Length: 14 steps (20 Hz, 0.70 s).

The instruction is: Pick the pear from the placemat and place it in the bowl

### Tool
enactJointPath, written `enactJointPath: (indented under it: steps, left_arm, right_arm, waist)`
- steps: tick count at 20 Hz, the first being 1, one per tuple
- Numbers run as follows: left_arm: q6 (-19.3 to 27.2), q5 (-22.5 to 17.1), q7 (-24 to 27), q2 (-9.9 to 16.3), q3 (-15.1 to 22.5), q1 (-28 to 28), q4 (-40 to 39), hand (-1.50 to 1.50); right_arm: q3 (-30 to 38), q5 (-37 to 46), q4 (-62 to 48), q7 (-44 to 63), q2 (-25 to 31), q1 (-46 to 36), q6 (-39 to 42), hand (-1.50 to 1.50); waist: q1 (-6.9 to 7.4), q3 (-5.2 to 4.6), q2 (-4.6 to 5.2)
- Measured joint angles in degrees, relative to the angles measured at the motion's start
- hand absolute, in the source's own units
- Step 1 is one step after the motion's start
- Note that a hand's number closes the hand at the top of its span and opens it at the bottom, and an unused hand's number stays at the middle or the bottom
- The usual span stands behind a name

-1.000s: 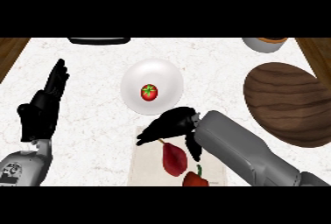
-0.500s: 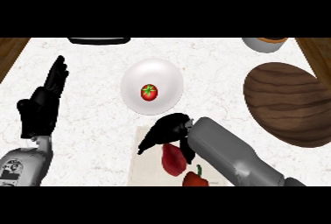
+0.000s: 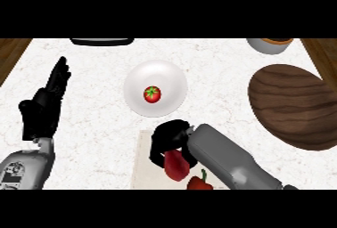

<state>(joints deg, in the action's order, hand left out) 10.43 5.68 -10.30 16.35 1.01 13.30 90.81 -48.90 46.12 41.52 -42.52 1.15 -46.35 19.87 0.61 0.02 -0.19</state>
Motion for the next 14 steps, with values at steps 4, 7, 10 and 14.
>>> enactJointPath:
  steps: [4, 7, 10, 14]
  left_arm:
    - [-0.3, 0.7, 0.6, -0.3, -0.5, 0.1, -0.6, 0.00]
    - [-0.2, 0.5, 0.2, -0.1, -1.0, -0.2, -0.6, 0.00]
    - [0.2, 0.6, 0.0, 0.3, -1.8, -1.0, -0.7, 0.00]
    - [0.0, 0.3, 0.2, 0.6, -2.3, -1.9, -0.6, 0.00]
  right_arm:
    - [1.6, 0.1, 1.3, 1.4, -0.4, 2.0, 0.0, 1.50]
    - [6.7, -3.1, 0.9, 11.4, -1.2, 4.6, -1.6, 1.50]
    - [12.8, -6.3, 0.4, 22.3, -1.2, 7.1, -5.9, 1.50]
    - [17.6, -8.6, 2.0, 38.4, -1.1, 9.4, -14.4, 1.50]
  waist:
    - [-0.08, -0.02, 0.06]
    - [-1.07, 0.08, -0.51]
    - [-3.28, 0.18, -1.40]
    - [-3.22, 0.00, -1.58]
